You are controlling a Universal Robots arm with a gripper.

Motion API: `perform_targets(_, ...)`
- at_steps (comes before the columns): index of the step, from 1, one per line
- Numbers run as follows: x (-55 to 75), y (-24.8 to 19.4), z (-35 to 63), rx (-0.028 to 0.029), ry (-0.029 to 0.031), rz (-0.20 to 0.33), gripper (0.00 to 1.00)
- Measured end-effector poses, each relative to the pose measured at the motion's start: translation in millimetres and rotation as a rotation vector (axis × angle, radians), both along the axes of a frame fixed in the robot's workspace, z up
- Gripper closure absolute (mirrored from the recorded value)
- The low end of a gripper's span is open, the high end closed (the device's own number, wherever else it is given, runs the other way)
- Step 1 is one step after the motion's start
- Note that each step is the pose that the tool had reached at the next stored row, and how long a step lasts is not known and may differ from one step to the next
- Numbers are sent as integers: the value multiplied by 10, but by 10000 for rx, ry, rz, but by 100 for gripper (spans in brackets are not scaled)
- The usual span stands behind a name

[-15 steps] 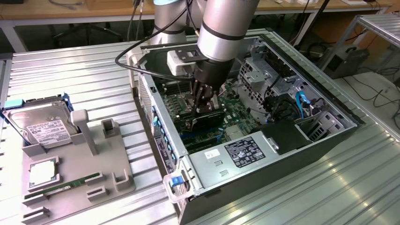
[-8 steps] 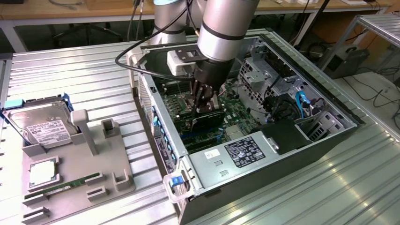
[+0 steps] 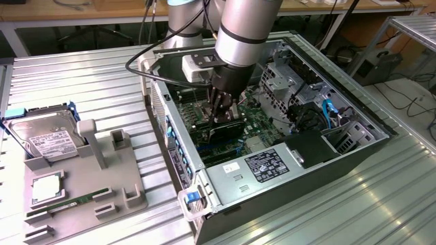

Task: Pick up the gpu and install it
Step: 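Press down on the gpu until it lock into place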

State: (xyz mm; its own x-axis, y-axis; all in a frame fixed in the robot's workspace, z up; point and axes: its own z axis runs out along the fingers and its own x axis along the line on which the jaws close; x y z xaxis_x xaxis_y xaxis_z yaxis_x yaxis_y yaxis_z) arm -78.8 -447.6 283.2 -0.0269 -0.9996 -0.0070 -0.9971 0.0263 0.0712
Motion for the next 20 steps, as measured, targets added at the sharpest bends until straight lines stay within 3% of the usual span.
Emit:
perform_targets(1,0,0,-5,2,-6,0,89)
perform_targets(5,-22,-1,-94,-10,-152,0,89)
perform_targets(11,-28,-14,-153,-7,-171,-2,89)
perform_targets(12,-26,-12,-127,27,-187,-1,89)
perform_targets(15,-24,-14,57,15,-177,0,89)
perform_targets(16,-23,-15,162,11,-174,-1,89)
perform_targets(20,-23,-15,161,27,-176,-1,89)
